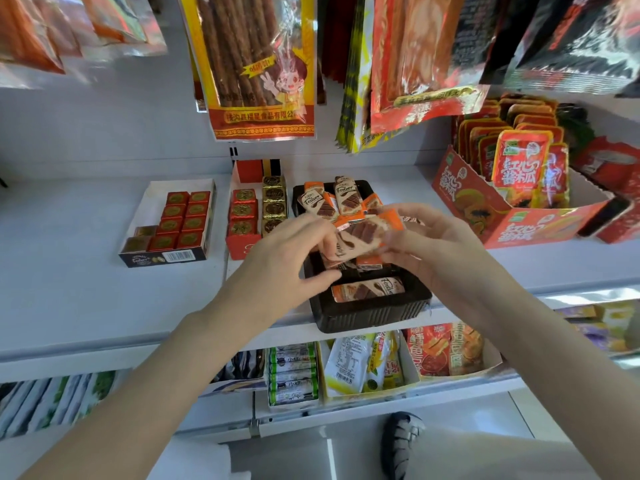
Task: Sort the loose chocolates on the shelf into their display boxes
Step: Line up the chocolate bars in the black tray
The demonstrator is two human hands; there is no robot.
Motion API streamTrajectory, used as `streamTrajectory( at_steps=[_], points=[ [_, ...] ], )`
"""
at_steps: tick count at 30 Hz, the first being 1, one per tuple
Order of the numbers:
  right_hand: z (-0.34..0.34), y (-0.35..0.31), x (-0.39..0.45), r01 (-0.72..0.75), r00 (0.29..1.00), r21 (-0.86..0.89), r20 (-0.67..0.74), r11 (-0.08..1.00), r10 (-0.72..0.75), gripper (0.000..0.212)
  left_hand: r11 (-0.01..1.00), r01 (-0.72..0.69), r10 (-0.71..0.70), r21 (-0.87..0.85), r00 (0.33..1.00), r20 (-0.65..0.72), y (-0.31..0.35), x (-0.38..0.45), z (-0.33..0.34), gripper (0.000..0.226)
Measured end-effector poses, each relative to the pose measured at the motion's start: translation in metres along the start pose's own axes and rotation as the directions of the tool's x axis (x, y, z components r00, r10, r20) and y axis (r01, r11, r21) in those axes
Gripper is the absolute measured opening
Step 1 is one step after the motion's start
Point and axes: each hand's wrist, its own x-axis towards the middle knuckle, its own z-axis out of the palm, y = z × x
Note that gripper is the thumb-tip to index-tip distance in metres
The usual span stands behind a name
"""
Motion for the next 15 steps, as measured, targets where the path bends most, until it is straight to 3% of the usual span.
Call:
streamTrajectory(
  at_steps=[4,10,12,15],
  points=[
    [-0.020,-0.007,0.004,0.087,0.992,-0.012,-0.095,0.996,-0.088,0.013,0.996,-0.038,0.028,0.075,0.992,0.123,-0.005,-0.005,0.005,0.031],
    [-0.020,-0.006,0.002,0.266,0.961,-0.253,0.148,0.930,-0.235,0.022,0.980,-0.047,-0.012,0.193,0.956,0.292,-0.005,-0.013,0.006,0.059],
    [-0.014,0.002,0.003,0.325,0.940,-0.395,0.238,0.859,-0.246,0.024,0.973,-0.048,-0.029,0.225,0.945,0.325,-0.002,-0.013,0.006,0.064],
    [-0.010,0.019,0.007,0.401,0.911,-0.655,0.355,0.640,-0.208,0.018,0.975,-0.022,-0.060,0.222,0.932,0.358,-0.002,-0.013,0.007,0.068]
  ],
)
